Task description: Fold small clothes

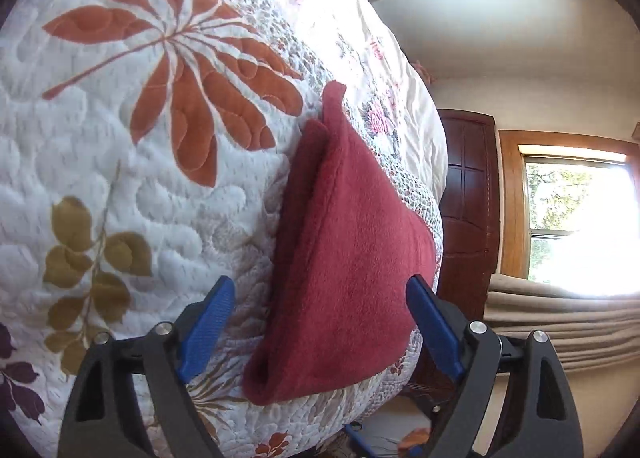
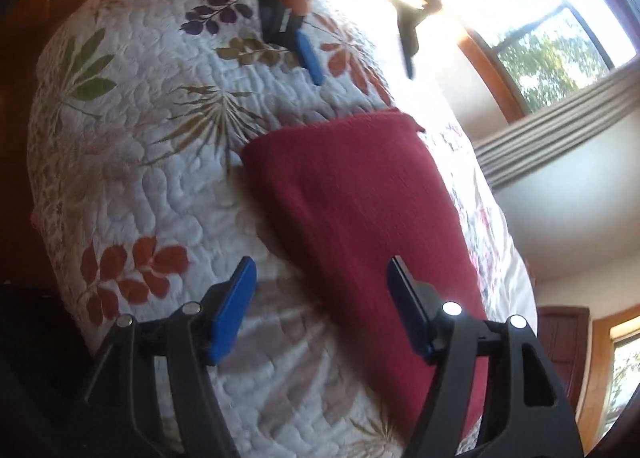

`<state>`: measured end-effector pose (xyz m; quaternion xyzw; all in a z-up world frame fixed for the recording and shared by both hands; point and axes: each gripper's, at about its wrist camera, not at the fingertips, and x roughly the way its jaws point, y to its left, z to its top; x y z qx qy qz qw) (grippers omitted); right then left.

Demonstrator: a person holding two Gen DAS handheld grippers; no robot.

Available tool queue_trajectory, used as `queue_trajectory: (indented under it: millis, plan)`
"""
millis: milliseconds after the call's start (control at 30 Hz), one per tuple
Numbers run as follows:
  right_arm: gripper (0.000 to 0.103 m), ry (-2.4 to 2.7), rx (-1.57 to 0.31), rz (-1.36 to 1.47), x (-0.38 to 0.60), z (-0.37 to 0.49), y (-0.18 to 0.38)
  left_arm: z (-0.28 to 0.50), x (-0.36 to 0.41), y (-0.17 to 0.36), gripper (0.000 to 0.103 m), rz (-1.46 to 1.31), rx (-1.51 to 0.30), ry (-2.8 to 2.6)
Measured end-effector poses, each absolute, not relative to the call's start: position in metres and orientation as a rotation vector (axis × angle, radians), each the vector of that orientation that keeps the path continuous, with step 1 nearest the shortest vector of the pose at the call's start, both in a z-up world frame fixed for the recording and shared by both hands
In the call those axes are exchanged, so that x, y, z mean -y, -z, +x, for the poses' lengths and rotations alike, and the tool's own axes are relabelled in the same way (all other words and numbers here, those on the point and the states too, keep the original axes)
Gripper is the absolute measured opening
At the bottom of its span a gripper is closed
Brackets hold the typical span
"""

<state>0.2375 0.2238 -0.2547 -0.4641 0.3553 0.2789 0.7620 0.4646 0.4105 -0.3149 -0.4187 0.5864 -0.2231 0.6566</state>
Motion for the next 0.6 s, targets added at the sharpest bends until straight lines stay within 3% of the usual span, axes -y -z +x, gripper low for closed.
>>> queue_trajectory:
  millis: [400,433,500,600]
  plan:
    - [0.063,-0.582,-0.682,-1.267,-0.299,0.272,0.319,0.487,-0.444,0.333,0.091,-1.022,-1.309,0.556]
    - [0.043,-0.572,-0.687,-1.252,-0.299,0.278,0.317,0.487,-0.447,0.336,0.091,-1.039,-1.308,0.556]
    - [0.019,-0.564,-0.713,-1.193,-0.297,0.288,0.306,0.486,-0.451,0.339,0.091,-1.065,-1.309,0.555]
    - [0.011,-0.583,-0.722,-1.061,-0.286,0.294,0.271,0.484,-0.453,0.340,0.092,-1.092,-1.303,0.566]
